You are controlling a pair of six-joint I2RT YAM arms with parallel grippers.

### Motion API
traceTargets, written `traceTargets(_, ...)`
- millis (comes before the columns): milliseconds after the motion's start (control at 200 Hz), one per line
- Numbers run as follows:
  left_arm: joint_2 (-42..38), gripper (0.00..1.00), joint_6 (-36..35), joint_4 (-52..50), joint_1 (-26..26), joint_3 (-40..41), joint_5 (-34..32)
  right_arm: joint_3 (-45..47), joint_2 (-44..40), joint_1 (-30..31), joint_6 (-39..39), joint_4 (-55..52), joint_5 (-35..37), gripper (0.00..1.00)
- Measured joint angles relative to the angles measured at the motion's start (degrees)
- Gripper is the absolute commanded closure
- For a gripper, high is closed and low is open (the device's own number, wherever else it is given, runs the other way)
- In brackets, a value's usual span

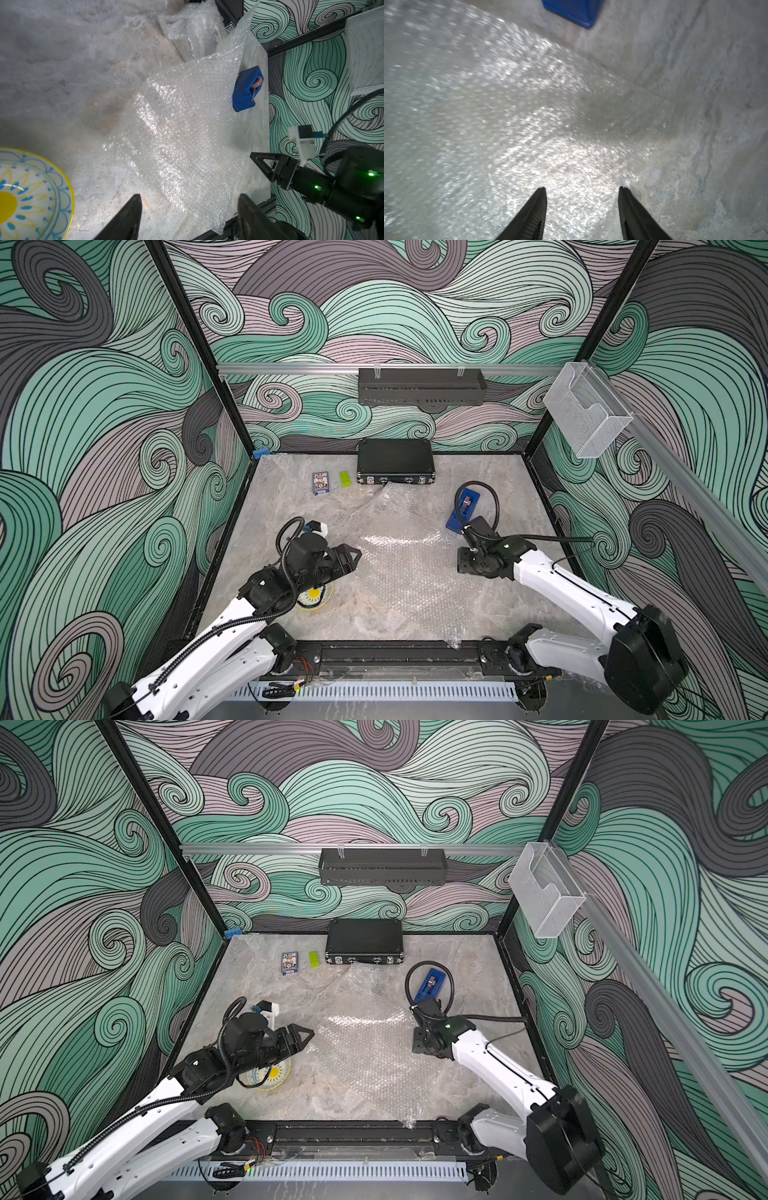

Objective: Wrap bowls in bubble wrap
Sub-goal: Adjust the bubble wrap at the center of the board.

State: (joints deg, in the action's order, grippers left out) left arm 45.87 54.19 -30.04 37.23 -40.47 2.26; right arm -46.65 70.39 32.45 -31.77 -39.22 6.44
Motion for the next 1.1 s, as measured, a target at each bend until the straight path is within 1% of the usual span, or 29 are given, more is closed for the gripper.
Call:
traceTargets(100, 5.81, 0.3, -3.48, 0.15, -0.79, -2.97, -0.15, -3.37, 6.08, 3.52, 2.12, 5.42, -6.08, 0.43)
traceTargets(230, 12.09, 0.3, -6.64, -0.44, -2.64, -6.19, -0.66, -7.72, 16.92, 8.85, 3.54, 10.23, -9.46, 0.45)
traceTargets(380, 13.84, 0.3, -9.22, -0.42, -6.73, -8.44, -0.55, -12.61, 27.85, 15.15, 5.22, 13.44, -10.8, 0.5)
traceTargets(490, 14.49, 0.3, -10.51, -0.31, -10.38, -9.29, 0.55, -12.59, 30.97, 19.61, 6.49, 14.23, -11.06, 0.51)
traceTargets(565, 15.28, 0.3, -11.13, -0.17, -12.28, -9.29, 1.55, -12.0, 30.6, 22.16, 7.78, 14.34, -11.19, 0.53)
traceTargets(791, 18.93, 0.3, -12.2, 0.76, -15.56, -9.29, 4.46, -7.43, 26.77, 28.55, 14.32, 12.98, -15.96, 0.54)
traceTargets(831, 19.54, 0.3, -12.31, 1.09, -15.91, -9.29, 4.83, -6.6, 25.79, 29.33, 15.3, 12.2, -16.13, 0.52)
traceTargets(896, 20.5, 0.31, -12.55, 1.7, -16.41, -9.29, 5.57, -5.07, 23.61, 30.36, 16.24, 10.45, -15.54, 0.46)
traceTargets(941, 21.22, 0.31, -12.72, 2.01, -16.61, -9.29, 6.19, -4.11, 21.64, 30.34, 16.15, 9.31, -14.19, 0.42)
traceTargets(1001, 22.25, 0.31, -12.9, 2.21, -16.79, -9.33, 6.82, -2.6, 17.99, 28.89, 14.6, 8.04, -12.31, 0.4)
traceTargets(1101, 23.71, 0.31, -13.31, 2.21, -16.98, -9.33, 7.54, 0.22, 10.54, 23.1, 10.4, 7.37, -9.33, 0.39)
